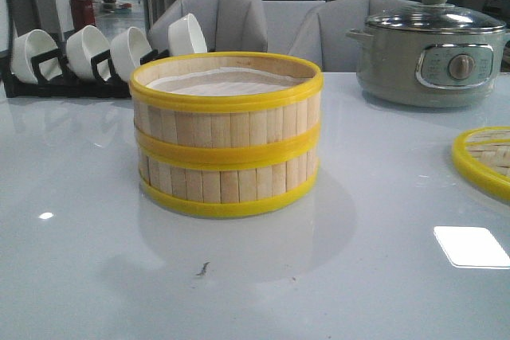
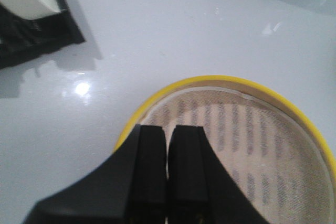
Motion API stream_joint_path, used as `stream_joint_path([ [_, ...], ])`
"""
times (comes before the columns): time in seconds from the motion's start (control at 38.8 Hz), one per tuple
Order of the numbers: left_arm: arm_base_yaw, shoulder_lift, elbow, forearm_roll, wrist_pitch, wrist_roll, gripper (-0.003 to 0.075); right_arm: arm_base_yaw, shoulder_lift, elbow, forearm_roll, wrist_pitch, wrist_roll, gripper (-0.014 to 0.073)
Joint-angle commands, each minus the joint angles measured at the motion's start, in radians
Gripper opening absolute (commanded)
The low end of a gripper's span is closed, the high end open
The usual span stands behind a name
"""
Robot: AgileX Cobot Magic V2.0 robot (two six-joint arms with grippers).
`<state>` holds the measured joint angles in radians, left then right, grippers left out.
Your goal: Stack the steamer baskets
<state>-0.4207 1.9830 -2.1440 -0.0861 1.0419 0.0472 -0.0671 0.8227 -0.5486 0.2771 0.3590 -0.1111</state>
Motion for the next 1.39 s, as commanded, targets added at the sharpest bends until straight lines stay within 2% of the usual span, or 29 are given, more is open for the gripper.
stream_joint_path([
  [0.0,0.054,-0.132,-0.035,-0.008,-0.027,-0.013,0.0087,-0.001,0.008,-0.034,0.003,-0.08,-0.007,0.0422],
  [0.31,0.199,-0.365,0.151,-0.006,-0.022,-0.011,0.0087,-0.001,0.031,-0.034,0.003,-0.096,-0.007,0.0422],
  [0.57,0.28,-0.628,0.504,-0.006,-0.151,-0.011,0.0087,-0.001,0.031,-0.034,0.003,-0.099,-0.007,0.0422],
  [0.93,0.282,-1.033,0.979,0.0,-0.375,-0.011,0.0087,0.009,0.031,-0.034,0.009,-0.097,-0.007,0.0422],
  [1.37,0.28,-1.34,1.342,0.023,-0.47,-0.022,0.0087,0.048,0.031,-0.034,0.01,-0.076,-0.007,0.0422],
])
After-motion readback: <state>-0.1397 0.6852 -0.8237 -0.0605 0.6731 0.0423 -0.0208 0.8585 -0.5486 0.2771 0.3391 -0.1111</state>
